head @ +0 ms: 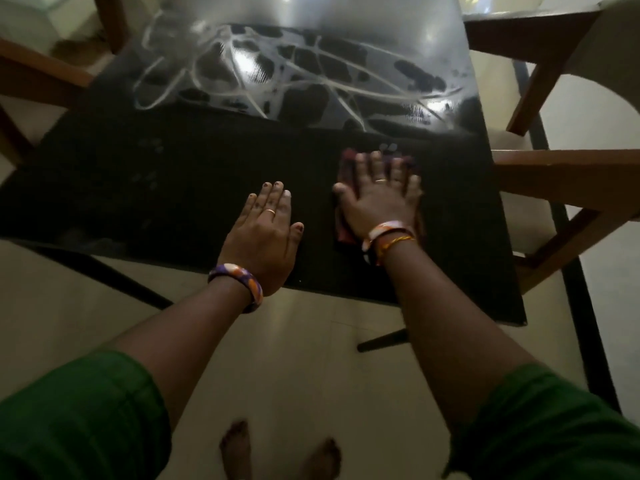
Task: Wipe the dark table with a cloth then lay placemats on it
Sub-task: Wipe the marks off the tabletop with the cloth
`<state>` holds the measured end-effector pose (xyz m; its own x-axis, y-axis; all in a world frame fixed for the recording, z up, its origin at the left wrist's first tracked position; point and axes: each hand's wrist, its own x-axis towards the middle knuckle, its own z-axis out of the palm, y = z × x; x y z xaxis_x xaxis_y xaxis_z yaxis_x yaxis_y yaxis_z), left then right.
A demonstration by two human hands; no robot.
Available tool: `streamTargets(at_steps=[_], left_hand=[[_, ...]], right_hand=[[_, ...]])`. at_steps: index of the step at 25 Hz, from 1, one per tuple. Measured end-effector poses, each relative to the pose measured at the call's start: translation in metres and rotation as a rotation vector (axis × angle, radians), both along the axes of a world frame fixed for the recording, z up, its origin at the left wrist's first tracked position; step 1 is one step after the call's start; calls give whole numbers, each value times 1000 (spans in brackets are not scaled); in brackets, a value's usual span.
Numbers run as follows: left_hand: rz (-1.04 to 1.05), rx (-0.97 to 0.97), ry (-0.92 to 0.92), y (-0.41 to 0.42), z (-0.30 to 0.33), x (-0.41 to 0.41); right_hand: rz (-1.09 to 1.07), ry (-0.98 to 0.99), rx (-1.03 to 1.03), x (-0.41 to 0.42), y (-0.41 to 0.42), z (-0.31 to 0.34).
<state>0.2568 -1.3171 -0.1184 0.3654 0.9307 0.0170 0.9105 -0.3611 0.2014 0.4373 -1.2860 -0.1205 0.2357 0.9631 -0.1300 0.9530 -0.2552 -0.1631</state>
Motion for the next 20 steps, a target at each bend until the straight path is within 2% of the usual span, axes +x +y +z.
streamTargets(at_steps=[2,3,4,7,9,11,14,16,17,20], left_hand=[[17,-27,1,0,0,1],[21,-35,10,0,0,2],[28,-41,18,0,1,2],[35,-27,28,1,1,3],[13,-24,42,1,1,4],[6,-15,34,1,0,2],[-11,19,26,1,-6,-1],[-14,14,26,0,-6,0],[-14,6,23,-1,-5,0],[-9,22,-5,-1,-3,1]], right_hand=[[189,-2,-4,-7,-21,-2],[194,-10,14,10,-29,-2],[137,-29,33,35,-34,-1],[-219,-56,-1,107,-29,7],[-306,-43,-20,107,0,6],[-169,7,15,60,33,4],[203,49,29,-21,42,1],[310,33,16,-21,29,-1],[267,20,32,0,24,-1],[-91,2,6,86,4,7]])
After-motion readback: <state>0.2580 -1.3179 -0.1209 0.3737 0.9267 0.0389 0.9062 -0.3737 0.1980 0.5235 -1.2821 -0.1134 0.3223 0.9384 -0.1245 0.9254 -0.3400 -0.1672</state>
